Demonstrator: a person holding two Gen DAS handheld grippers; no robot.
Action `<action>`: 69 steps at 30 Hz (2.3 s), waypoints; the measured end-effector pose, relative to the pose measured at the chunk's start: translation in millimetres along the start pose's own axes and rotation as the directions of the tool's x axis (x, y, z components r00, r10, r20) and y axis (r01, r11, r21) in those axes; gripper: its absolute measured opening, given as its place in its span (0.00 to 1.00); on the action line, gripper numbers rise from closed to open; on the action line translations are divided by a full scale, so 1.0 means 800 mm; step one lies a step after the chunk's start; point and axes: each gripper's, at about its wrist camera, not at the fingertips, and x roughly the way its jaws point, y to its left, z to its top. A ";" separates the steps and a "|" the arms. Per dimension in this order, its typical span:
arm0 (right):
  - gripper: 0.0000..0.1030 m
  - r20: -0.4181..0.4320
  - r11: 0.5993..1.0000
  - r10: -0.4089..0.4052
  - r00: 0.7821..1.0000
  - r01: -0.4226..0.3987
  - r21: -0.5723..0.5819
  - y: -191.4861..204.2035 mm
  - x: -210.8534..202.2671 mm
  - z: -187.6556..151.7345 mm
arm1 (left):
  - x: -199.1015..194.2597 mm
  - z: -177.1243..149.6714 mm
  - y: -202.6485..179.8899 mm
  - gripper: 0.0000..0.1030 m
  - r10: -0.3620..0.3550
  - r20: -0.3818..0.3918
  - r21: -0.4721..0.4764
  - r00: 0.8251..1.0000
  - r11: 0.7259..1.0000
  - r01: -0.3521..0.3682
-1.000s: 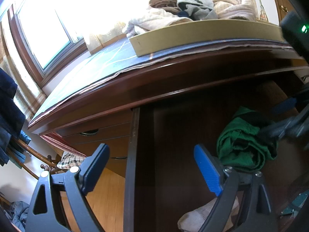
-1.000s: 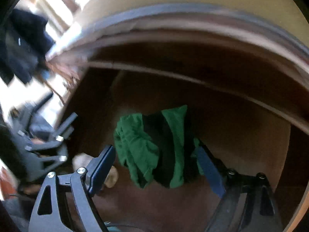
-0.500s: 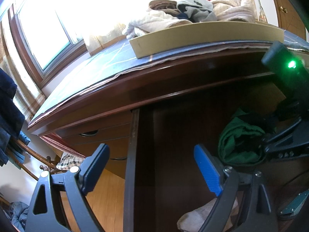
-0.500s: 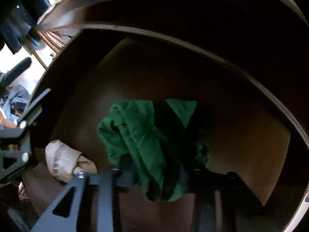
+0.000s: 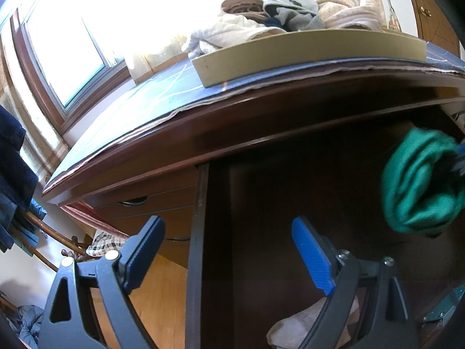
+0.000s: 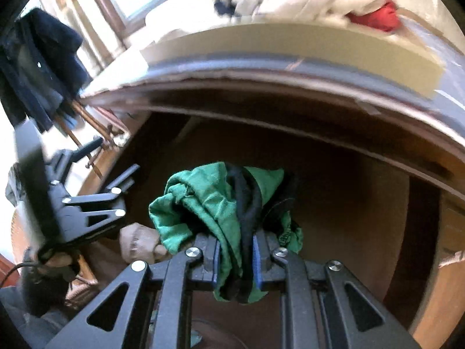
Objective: Take underwear out of drawer
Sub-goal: 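Carry the green garment with the right gripper over the tray, then open the right gripper to drop the green garment into the tray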
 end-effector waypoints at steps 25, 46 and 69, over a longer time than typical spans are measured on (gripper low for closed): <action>0.18 0.461 0.951 -0.288 0.839 0.305 0.039 -0.052 -0.180 0.107 | 0.000 0.000 -0.001 0.88 0.004 0.000 0.003 1.000 1.000 -0.004; 0.18 0.424 0.889 -0.437 0.793 0.451 0.072 -0.094 -0.077 0.152 | 0.002 0.000 0.001 0.88 0.002 -0.005 0.004 1.000 1.000 -0.002; 0.34 0.377 0.905 -0.416 0.828 0.416 0.085 -0.091 -0.089 0.122 | 0.003 -0.002 0.001 0.88 0.008 -0.005 0.009 1.000 1.000 -0.008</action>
